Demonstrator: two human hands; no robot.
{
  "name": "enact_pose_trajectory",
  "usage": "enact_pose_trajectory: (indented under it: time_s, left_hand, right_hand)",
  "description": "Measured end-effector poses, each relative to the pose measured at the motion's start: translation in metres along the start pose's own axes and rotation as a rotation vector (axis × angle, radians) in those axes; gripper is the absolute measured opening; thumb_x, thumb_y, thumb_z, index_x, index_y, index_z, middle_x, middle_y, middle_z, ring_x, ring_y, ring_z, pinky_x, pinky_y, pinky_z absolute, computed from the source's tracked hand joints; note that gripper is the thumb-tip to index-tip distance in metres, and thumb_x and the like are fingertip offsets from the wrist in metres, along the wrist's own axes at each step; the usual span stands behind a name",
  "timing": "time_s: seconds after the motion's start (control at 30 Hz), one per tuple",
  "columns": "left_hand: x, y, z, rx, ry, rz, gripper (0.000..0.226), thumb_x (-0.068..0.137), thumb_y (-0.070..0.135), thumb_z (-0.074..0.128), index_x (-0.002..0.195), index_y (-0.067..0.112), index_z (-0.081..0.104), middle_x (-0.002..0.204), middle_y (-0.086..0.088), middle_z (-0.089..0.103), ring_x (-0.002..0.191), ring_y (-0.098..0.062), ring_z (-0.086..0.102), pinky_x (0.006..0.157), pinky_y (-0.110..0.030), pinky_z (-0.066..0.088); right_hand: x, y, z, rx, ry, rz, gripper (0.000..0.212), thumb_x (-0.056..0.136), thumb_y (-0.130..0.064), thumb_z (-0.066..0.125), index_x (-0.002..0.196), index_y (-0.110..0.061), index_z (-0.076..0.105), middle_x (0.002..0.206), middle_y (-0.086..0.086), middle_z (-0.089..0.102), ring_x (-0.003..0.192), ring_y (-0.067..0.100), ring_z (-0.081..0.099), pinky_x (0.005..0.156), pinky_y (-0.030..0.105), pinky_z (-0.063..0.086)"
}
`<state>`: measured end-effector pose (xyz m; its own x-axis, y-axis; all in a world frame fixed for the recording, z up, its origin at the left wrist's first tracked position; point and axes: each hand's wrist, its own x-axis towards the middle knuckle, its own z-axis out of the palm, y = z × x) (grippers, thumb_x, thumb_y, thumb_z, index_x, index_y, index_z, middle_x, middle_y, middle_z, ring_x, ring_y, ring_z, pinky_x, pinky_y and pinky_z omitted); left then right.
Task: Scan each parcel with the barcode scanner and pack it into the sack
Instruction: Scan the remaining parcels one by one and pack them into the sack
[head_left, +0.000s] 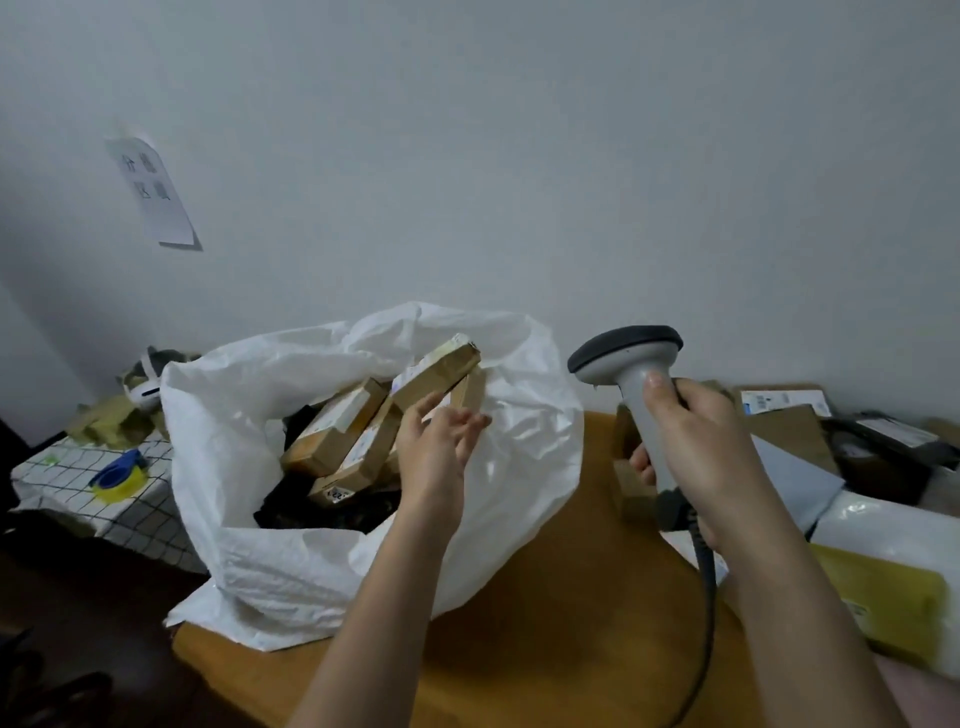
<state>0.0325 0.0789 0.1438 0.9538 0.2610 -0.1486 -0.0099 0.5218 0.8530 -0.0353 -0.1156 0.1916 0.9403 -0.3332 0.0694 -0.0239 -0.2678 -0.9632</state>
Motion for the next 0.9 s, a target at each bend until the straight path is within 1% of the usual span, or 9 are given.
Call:
enact_pose_trajectory:
  time_s: [0.1, 0.27, 0.37, 0.5, 0.63, 0.73, 0.77, 0.83, 0.9]
  left_hand:
    - [-0.002, -0.03, 0.026, 0.097, -0.178, -0.03, 0.016, 0.097, 0.002, 0.052, 0.111, 0.005, 0.059, 0.088, -0.014, 0.066, 0.088, -0.03, 0.073, 0.073, -0.026, 0.058]
    - [0.002, -0.107, 0.067, 0.362, -0.346, -0.154, 0.01, 0.096, 0.006, 0.055, 0.098, 0.009, 0.065, 0.091, -0.01, 0.065, 0.092, -0.023, 0.07, 0.076, -0.026, 0.055]
    - [0.01, -0.157, 0.084, 0.554, -0.399, -0.248, 0.013, 0.096, 0.011, 0.057, 0.105, 0.009, 0.066, 0.098, -0.008, 0.066, 0.092, -0.018, 0.068, 0.081, -0.031, 0.058]
    - [0.03, -0.208, 0.105, 0.818, -0.425, -0.342, 0.018, 0.096, 0.014, 0.057, 0.113, 0.009, 0.062, 0.114, -0.01, 0.063, 0.098, -0.02, 0.066, 0.082, -0.03, 0.058]
    - [0.058, -0.248, 0.122, 1.084, -0.473, -0.246, 0.042, 0.092, 0.014, 0.063, 0.133, 0.011, 0.052, 0.129, -0.007, 0.057, 0.112, -0.022, 0.059, 0.094, -0.037, 0.054]
    - [0.086, -0.278, 0.135, 1.269, -0.515, -0.125, 0.048, 0.089, 0.011, 0.065, 0.135, 0.009, 0.05, 0.135, -0.007, 0.053, 0.107, -0.016, 0.058, 0.086, -0.026, 0.053]
    - [0.096, -0.289, 0.138, 1.355, -0.545, -0.07, 0.05, 0.088, 0.01, 0.064, 0.136, 0.009, 0.05, 0.138, -0.008, 0.051, 0.113, -0.019, 0.056, 0.091, -0.026, 0.05]
    - [0.115, -0.311, 0.141, 1.481, -0.622, 0.003, 0.059, 0.085, 0.009, 0.066, 0.14, 0.012, 0.045, 0.147, -0.008, 0.042, 0.132, -0.025, 0.042, 0.106, -0.031, 0.039]
    - [0.132, -0.332, 0.137, 1.57, -0.667, -0.044, 0.078, 0.082, 0.008, 0.07, 0.148, 0.021, 0.031, 0.16, -0.006, 0.019, 0.148, -0.029, 0.012, 0.119, -0.045, 0.019]
  right_hand:
    - [0.011, 0.023, -0.022, -0.013, 0.093, 0.089, 0.036, 0.102, -0.046, 0.038, 0.094, -0.017, 0.058, 0.062, 0.007, 0.062, 0.054, 0.018, 0.059, 0.052, 0.031, 0.046]
    - [0.025, 0.064, -0.068, -0.026, 0.222, 0.234, 0.036, 0.1, -0.044, 0.043, 0.101, -0.01, 0.057, 0.073, 0.014, 0.063, 0.053, 0.017, 0.056, 0.046, 0.026, 0.043]
    - [0.034, 0.087, -0.094, -0.033, 0.289, 0.263, 0.034, 0.098, -0.042, 0.049, 0.106, -0.01, 0.058, 0.076, 0.013, 0.063, 0.046, 0.009, 0.055, 0.037, 0.02, 0.04]
    - [0.055, 0.112, -0.121, -0.013, 0.339, 0.275, 0.03, 0.098, -0.04, 0.053, 0.108, -0.011, 0.057, 0.081, 0.014, 0.063, 0.046, 0.008, 0.055, 0.037, 0.016, 0.039]
    - [0.086, 0.136, -0.134, 0.011, 0.364, 0.296, 0.026, 0.097, -0.036, 0.055, 0.104, -0.011, 0.056, 0.081, 0.014, 0.062, 0.041, 0.001, 0.055, 0.038, 0.016, 0.04]
    - [0.113, 0.159, -0.135, 0.048, 0.37, 0.327, 0.019, 0.097, -0.032, 0.057, 0.102, -0.014, 0.056, 0.077, 0.012, 0.061, 0.04, 0.0, 0.055, 0.038, 0.012, 0.039]
    - [0.122, 0.168, -0.134, 0.054, 0.364, 0.341, 0.018, 0.097, -0.031, 0.057, 0.1, -0.014, 0.056, 0.074, 0.011, 0.06, 0.04, 0.0, 0.055, 0.038, 0.013, 0.039]
    - [0.136, 0.186, -0.131, 0.059, 0.343, 0.373, 0.017, 0.096, -0.031, 0.058, 0.096, -0.014, 0.056, 0.069, 0.009, 0.058, 0.041, 0.001, 0.055, 0.039, 0.014, 0.04]
    - [0.146, 0.204, -0.129, 0.062, 0.332, 0.41, 0.017, 0.097, -0.031, 0.058, 0.094, -0.014, 0.056, 0.067, 0.007, 0.056, 0.043, 0.003, 0.056, 0.04, 0.016, 0.042]
